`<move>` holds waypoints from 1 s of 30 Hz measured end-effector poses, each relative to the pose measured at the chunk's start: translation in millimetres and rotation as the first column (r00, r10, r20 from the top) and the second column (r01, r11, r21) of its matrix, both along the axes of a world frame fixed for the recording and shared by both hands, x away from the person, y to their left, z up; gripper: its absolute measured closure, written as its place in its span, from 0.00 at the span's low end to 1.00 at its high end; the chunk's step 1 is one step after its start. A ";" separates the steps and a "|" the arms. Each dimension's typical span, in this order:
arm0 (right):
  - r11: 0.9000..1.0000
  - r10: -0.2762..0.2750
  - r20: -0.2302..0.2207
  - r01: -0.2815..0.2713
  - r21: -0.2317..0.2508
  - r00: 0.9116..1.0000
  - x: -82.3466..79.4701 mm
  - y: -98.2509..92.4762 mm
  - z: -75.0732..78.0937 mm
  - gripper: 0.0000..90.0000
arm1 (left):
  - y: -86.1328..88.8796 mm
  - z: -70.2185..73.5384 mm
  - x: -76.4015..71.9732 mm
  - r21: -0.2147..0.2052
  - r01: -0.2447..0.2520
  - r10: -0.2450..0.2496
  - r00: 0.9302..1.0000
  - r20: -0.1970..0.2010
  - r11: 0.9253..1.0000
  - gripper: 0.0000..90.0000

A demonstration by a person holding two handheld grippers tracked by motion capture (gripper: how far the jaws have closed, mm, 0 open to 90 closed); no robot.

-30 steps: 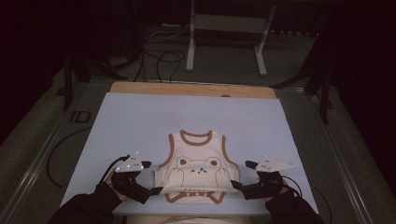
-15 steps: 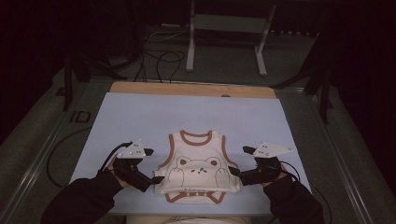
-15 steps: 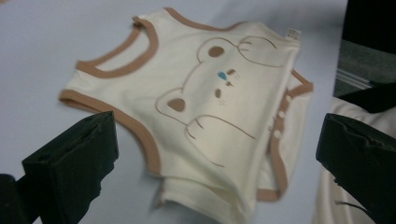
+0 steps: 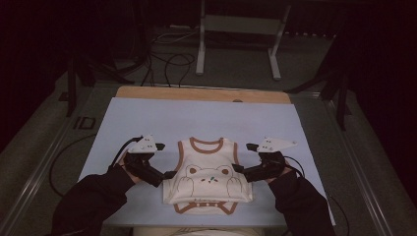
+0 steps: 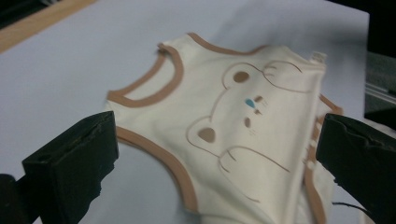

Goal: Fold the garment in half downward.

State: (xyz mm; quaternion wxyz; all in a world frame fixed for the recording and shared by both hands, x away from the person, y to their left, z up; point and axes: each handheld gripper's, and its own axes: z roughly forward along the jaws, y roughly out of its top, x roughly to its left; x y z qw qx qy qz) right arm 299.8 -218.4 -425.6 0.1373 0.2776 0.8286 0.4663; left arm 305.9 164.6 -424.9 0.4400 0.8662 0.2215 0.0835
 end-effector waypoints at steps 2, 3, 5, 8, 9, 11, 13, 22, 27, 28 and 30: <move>1.000 0.005 0.009 -0.005 0.002 1.000 4.7 0.4 0.3 0.12 | -1.6 0.2 4.6 0.005 -0.009 0.009 1.000 0.004 1.000 0.00; 1.000 0.002 0.008 -0.002 0.003 1.000 7.5 0.8 0.1 0.12 | -2.3 0.1 6.6 0.005 -0.008 0.008 1.000 0.000 1.000 0.00; 1.000 0.002 0.007 -0.002 0.007 1.000 12.2 1.3 -0.7 0.12 | -3.8 -0.4 11.5 0.013 -0.012 0.012 1.000 -0.001 1.000 0.00; 1.000 0.001 0.000 -0.001 0.001 1.000 18.4 2.4 -2.2 0.12 | -5.8 -1.6 19.3 0.011 -0.006 0.006 1.000 -0.008 1.000 0.00; 1.000 -0.002 -0.007 0.002 -0.003 1.000 21.1 3.2 -2.9 0.12 | -6.5 -2.0 20.9 0.014 -0.011 0.012 1.000 -0.011 1.000 0.00; 1.000 0.000 -0.007 0.000 -0.003 1.000 25.7 4.2 -4.6 0.12 | -9.0 -4.5 25.5 0.024 -0.021 0.022 1.000 -0.013 0.999 0.00; 1.000 0.001 -0.013 -0.001 -0.006 1.000 30.2 5.3 -6.9 0.12 | -11.5 -7.0 28.7 0.033 -0.020 0.020 1.000 -0.015 0.999 0.00; 0.999 0.019 -0.028 -0.020 -0.032 0.999 53.7 12.7 -19.7 0.13 | -18.5 -17.4 47.9 0.050 -0.006 0.008 1.000 -0.029 0.999 0.00; 0.998 0.032 -0.056 -0.035 -0.058 0.998 65.1 16.8 -28.4 0.15 | -21.4 -21.9 55.9 0.059 -0.004 0.005 1.000 -0.025 0.998 0.00; 0.998 0.031 -0.062 -0.035 -0.060 0.998 67.3 17.3 -29.8 0.15 | -22.0 -22.7 57.5 0.062 -0.003 0.004 1.000 -0.022 0.998 0.00; 0.997 0.034 -0.068 -0.038 -0.064 0.997 70.8 18.3 -31.9 0.15 | -22.8 -24.2 61.4 0.067 -0.002 0.004 1.000 -0.027 0.998 0.00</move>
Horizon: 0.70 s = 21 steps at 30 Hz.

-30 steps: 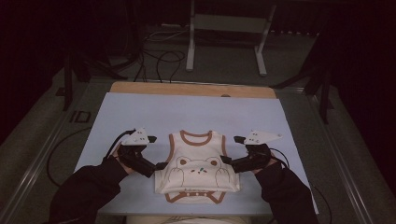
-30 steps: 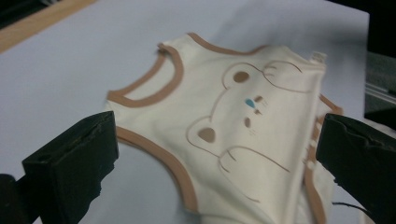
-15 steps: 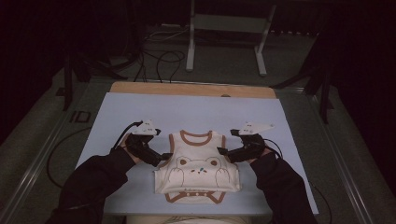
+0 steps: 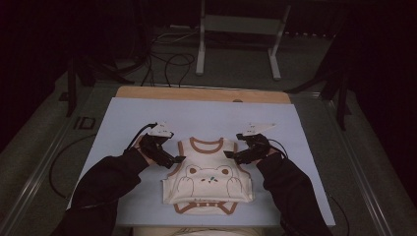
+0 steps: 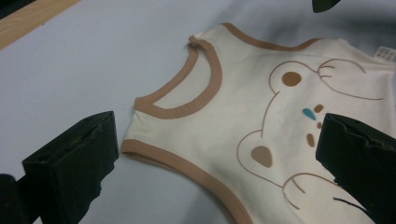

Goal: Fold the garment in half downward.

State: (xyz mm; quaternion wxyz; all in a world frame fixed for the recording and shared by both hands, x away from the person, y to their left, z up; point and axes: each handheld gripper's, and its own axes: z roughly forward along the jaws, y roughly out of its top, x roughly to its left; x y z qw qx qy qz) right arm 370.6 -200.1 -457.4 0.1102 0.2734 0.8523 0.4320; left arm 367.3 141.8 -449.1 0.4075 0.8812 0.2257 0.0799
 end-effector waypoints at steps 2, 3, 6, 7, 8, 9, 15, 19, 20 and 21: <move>1.000 -0.003 -0.003 0.003 -0.004 1.000 3.6 0.5 -2.2 0.15 | -0.1 -1.7 3.7 0.000 -0.002 0.002 1.000 0.002 1.000 0.00; 1.000 -0.003 -0.005 0.003 -0.003 1.000 5.4 0.5 -3.3 0.15 | -0.4 -2.6 5.2 -0.005 -0.006 0.006 1.000 -0.004 1.000 0.00; 1.000 -0.003 -0.008 0.002 -0.019 1.000 9.6 1.4 -6.1 0.15 | -2.5 -6.2 10.0 0.009 -0.009 0.009 1.000 -0.010 1.000 0.00; 1.000 0.001 -0.002 -0.001 -0.022 1.000 11.0 1.5 -6.7 0.15 | -3.4 -7.5 11.6 0.022 -0.010 0.010 1.000 -0.006 1.000 0.00; 1.000 0.004 0.001 -0.004 -0.021 1.000 12.5 1.4 -7.3 0.15 | -4.3 -8.7 12.7 0.023 -0.014 0.014 1.000 -0.007 1.000 0.00; 1.000 0.003 -0.006 -0.003 -0.021 1.000 14.4 1.4 -7.8 0.15 | -4.8 -10.0 14.3 0.018 -0.014 0.014 1.000 -0.011 1.000 0.00; 0.999 -0.015 -0.042 0.013 -0.046 0.999 27.9 -0.2 -15.4 0.15 | -5.4 -19.1 23.7 0.030 -0.031 0.032 0.999 -0.023 0.999 0.02; 0.996 -0.032 -0.062 0.027 -0.079 0.998 38.0 -1.2 -21.7 0.14 | -6.8 -25.7 29.4 0.053 -0.039 0.042 0.998 -0.041 0.998 0.05; 0.996 -0.032 -0.066 0.026 -0.082 0.997 39.9 -1.2 -23.0 0.14 | -7.1 -27.5 30.7 0.056 -0.042 0.044 0.998 -0.038 0.998 0.06; 0.995 -0.031 -0.065 0.025 -0.094 0.997 41.6 -1.2 -24.2 0.14 | -7.3 -29.3 32.0 0.059 -0.041 0.043 0.998 -0.040 0.997 0.06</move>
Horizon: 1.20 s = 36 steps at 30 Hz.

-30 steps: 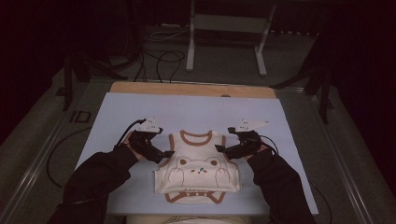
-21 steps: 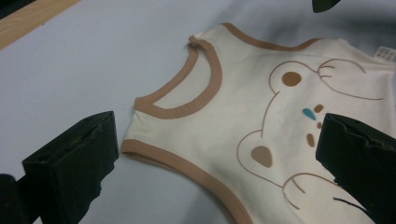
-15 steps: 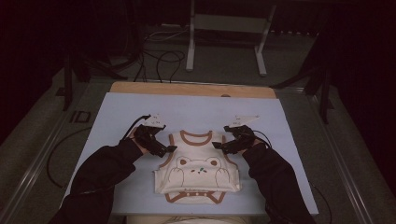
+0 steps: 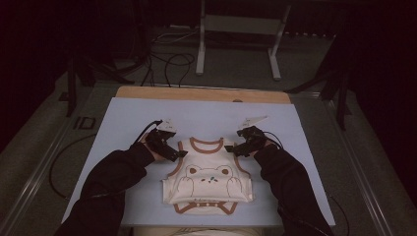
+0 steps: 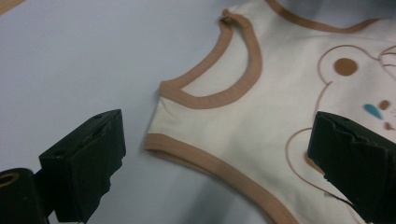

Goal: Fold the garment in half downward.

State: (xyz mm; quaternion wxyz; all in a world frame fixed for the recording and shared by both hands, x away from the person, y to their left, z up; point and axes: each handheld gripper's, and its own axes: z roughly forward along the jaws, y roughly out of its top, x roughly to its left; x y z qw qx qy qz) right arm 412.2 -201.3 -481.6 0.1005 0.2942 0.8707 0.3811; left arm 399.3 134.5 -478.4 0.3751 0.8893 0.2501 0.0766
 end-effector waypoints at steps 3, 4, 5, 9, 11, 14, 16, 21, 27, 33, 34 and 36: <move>1.000 0.004 -0.011 -0.004 -0.015 1.000 4.2 0.6 -4.4 0.13 | 0.2 -5.8 5.3 0.002 -0.002 0.002 1.000 -0.021 1.000 0.09; 1.000 0.000 -0.028 0.000 -0.014 1.000 5.4 0.9 -6.3 0.13 | 0.1 -7.5 6.8 0.005 -0.009 0.009 1.000 -0.021 1.000 0.11; 1.000 -0.004 -0.031 0.004 -0.015 1.000 6.7 0.9 -8.3 0.13 | 0.3 -9.2 8.6 0.003 -0.013 0.014 1.000 -0.024 1.000 0.12; 0.999 -0.024 -0.041 0.023 -0.033 0.999 10.6 2.9 -15.7 0.14 | 0.6 -18.2 15.7 0.020 -0.038 0.038 0.999 -0.034 0.999 0.13; 0.999 -0.027 -0.050 0.025 -0.038 0.998 13.4 3.4 -19.1 0.15 | 0.8 -22.7 18.4 0.023 -0.040 0.041 0.998 -0.038 0.999 0.13; 0.998 -0.030 -0.052 0.027 -0.064 0.998 17.0 3.5 -23.9 0.17 | -1.1 -27.9 21.2 0.035 -0.039 0.040 0.998 -0.045 0.999 0.17; 0.996 -0.044 -0.055 0.040 -0.076 0.997 19.7 2.5 -26.6 0.19 | -2.2 -30.8 23.1 0.044 -0.036 0.038 0.998 -0.050 0.998 0.19; 0.995 -0.055 -0.075 0.049 -0.087 0.996 24.4 1.3 -32.7 0.29 | -5.1 -35.3 24.9 0.048 -0.037 0.039 0.998 -0.047 0.998 0.31; 0.993 -0.043 -0.065 0.035 -0.115 0.997 24.8 3.0 -34.9 0.39 | -7.4 -40.4 28.8 0.054 -0.040 0.042 0.998 -0.048 0.998 0.42; 0.991 -0.064 -0.050 0.057 -0.119 0.997 23.9 1.9 -34.9 0.51 | -10.9 -39.6 28.8 0.069 -0.049 0.053 0.998 -0.043 0.996 0.53; 0.992 -0.060 -0.047 0.054 -0.116 0.997 22.8 1.6 -35.0 0.55 | -11.1 -39.4 28.7 0.074 -0.052 0.055 0.998 -0.041 0.996 0.55; 0.991 -0.058 -0.048 0.052 -0.120 0.997 21.3 2.3 -34.2 0.61 | -11.7 -38.9 28.4 0.077 -0.054 0.057 0.997 -0.047 0.996 0.57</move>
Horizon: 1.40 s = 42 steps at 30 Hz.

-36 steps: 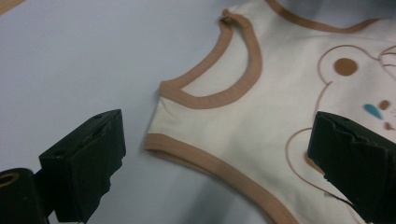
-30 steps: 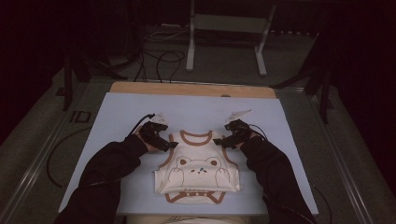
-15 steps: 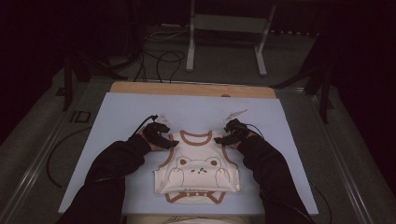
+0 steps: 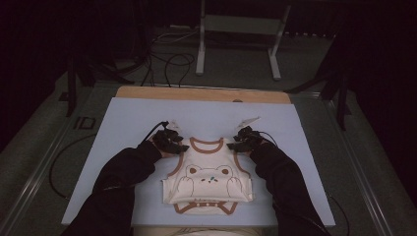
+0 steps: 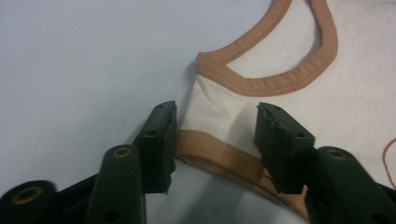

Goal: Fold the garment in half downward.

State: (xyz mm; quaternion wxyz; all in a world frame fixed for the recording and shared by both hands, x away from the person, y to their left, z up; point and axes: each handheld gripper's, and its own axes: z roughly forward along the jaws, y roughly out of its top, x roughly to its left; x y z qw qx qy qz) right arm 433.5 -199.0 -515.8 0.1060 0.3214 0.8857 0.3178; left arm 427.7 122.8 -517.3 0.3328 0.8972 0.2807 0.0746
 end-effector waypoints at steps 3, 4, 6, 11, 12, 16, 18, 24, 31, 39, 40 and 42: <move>1.000 0.014 -0.001 -0.014 -0.008 1.000 -1.2 1.7 1.2 0.69 | -1.5 0.8 -2.1 0.003 0.008 -0.008 1.000 -0.003 1.000 0.64; 1.000 0.016 -0.005 -0.016 -0.014 1.000 -2.2 3.0 1.9 0.73 | -1.8 0.9 -2.5 0.003 0.010 -0.010 1.000 -0.004 1.000 0.65; 0.999 0.027 -0.008 -0.027 -0.018 1.000 -2.7 4.2 2.5 0.77 | -2.5 1.3 -2.9 0.001 0.008 -0.008 1.000 -0.014 1.000 0.69; 0.999 0.033 -0.018 -0.034 -0.023 0.999 -3.9 7.0 3.4 0.85 | -4.7 1.9 -3.2 -0.004 0.008 -0.008 0.999 -0.031 1.000 0.76; 0.999 0.032 -0.018 -0.033 -0.023 0.999 -4.0 7.2 3.4 0.86 | -5.0 1.9 -3.4 -0.007 0.006 -0.006 0.999 -0.035 1.000 0.77; 0.999 0.033 -0.017 -0.033 -0.031 0.999 -4.9 8.6 3.8 0.88 | -5.9 2.0 -4.1 -0.012 0.011 -0.011 0.999 -0.047 1.000 0.82; 0.999 0.030 -0.019 -0.031 -0.034 0.999 -5.6 9.6 4.2 0.89 | -6.3 2.0 -3.8 -0.018 0.003 -0.004 0.999 -0.054 1.000 0.85; 0.999 0.033 -0.015 -0.033 -0.039 0.999 -6.1 10.5 4.5 0.90 | -10.3 3.3 -4.2 -0.010 0.007 -0.008 0.998 -0.069 1.000 0.96; 0.998 0.038 -0.020 -0.038 -0.040 0.999 -4.9 10.3 5.1 0.91 | -11.5 3.8 -4.9 -0.008 0.010 -0.011 0.998 -0.059 1.000 0.96; 0.999 0.032 0.001 -0.032 -0.010 0.999 -3.6 8.0 19.8 0.91 | -7.0 20.0 -3.3 -0.055 0.021 -0.023 0.999 -0.030 0.998 0.96; 1.000 0.029 0.004 -0.029 -0.001 1.000 -3.4 7.3 22.4 0.91 | -6.5 23.1 -3.1 -0.065 0.025 -0.027 0.999 -0.031 0.998 0.96; 1.000 0.028 0.016 -0.028 0.005 0.999 -3.2 6.6 27.5 0.91 | -5.9 29.9 -3.2 -0.068 0.027 -0.028 1.000 -0.011 0.997 0.96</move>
